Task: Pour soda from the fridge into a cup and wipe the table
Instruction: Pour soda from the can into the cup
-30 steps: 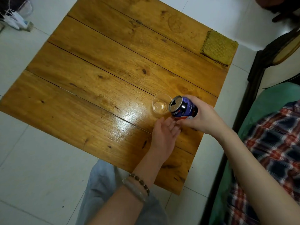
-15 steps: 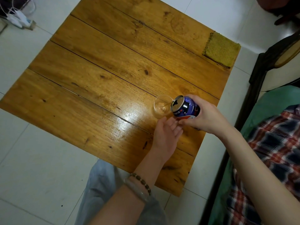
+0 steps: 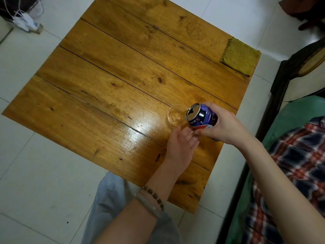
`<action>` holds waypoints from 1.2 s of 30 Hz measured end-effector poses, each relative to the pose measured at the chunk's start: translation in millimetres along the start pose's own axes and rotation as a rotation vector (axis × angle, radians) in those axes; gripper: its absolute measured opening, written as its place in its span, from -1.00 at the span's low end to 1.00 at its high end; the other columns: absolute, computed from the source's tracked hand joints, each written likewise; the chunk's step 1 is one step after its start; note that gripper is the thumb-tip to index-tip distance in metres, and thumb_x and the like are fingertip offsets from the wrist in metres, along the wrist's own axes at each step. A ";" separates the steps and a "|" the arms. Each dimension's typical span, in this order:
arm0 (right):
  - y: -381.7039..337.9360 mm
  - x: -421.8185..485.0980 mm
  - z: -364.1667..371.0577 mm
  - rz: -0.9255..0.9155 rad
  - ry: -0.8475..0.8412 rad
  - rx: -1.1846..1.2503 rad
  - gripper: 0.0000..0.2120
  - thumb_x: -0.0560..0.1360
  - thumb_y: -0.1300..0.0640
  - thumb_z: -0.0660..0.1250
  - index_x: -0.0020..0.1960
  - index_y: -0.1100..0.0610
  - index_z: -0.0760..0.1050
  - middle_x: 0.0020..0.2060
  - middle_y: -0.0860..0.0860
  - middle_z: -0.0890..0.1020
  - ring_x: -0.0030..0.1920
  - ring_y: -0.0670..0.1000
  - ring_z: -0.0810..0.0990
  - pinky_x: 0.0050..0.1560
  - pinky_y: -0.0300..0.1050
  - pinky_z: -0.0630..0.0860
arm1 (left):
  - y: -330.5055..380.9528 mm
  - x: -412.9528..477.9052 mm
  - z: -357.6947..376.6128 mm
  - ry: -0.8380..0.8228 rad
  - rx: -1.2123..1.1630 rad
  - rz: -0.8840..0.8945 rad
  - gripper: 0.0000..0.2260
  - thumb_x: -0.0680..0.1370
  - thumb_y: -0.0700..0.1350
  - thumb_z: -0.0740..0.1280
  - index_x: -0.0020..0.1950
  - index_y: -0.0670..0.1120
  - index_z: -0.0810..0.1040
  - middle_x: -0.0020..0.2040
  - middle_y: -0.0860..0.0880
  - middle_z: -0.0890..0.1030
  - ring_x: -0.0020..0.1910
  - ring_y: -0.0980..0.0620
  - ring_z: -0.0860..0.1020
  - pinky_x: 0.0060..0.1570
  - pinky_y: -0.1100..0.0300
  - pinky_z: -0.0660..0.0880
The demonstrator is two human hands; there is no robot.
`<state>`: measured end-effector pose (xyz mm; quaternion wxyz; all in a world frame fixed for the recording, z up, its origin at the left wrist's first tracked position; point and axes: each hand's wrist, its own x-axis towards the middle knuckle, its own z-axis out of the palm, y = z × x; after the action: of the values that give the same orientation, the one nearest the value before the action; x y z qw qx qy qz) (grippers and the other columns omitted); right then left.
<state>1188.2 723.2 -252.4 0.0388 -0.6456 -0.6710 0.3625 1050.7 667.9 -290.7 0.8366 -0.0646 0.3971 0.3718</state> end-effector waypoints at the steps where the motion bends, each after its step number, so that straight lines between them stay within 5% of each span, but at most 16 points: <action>1: -0.4 -0.3 -0.8 -0.002 -0.003 0.001 -0.24 0.24 -0.03 0.55 0.36 -0.04 0.31 0.13 -0.05 0.52 0.10 -0.02 0.50 0.13 -0.04 0.49 | 0.6 -1.7 2.0 -0.005 -0.005 -0.003 -0.51 0.65 0.06 -0.10 0.45 -0.16 0.29 0.43 -0.14 0.37 0.43 -0.03 0.30 0.44 0.08 0.13; 25: -18.9 -9.2 -25.2 -0.043 -0.004 -0.013 -0.26 0.25 -0.01 0.55 0.35 0.00 0.34 0.09 -0.06 0.53 0.06 -0.03 0.51 0.08 -0.10 0.49 | 7.3 -21.5 26.0 -0.043 -0.099 -0.016 -0.50 0.64 0.05 -0.09 0.49 -0.19 0.21 0.47 -0.17 0.30 0.48 -0.06 0.21 0.44 0.07 0.07; 31: -29.9 -15.9 -38.2 -0.049 -0.010 -0.017 -0.28 0.25 0.00 0.55 0.34 0.00 0.33 0.06 -0.07 0.53 0.05 -0.03 0.50 0.09 -0.09 0.48 | 8.1 -32.0 36.0 -0.024 -0.005 0.030 -0.56 0.64 0.04 -0.08 0.36 -0.15 0.37 0.40 -0.15 0.40 0.42 -0.04 0.32 0.40 0.09 0.16; 36: -36.4 -19.5 -46.9 -0.052 -0.020 -0.010 -0.29 0.24 -0.01 0.56 0.32 -0.01 0.35 0.05 -0.05 0.55 0.02 -0.02 0.52 0.07 -0.05 0.52 | 5.8 -33.4 38.6 0.019 -0.016 0.058 -0.51 0.64 0.06 -0.07 0.46 -0.18 0.27 0.41 -0.17 0.39 0.40 -0.05 0.35 0.40 0.07 0.19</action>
<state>1185.3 729.7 -190.3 0.0383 -0.6244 -0.6899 0.3643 1057.0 668.6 -239.7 0.8209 -0.0632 0.4040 0.3986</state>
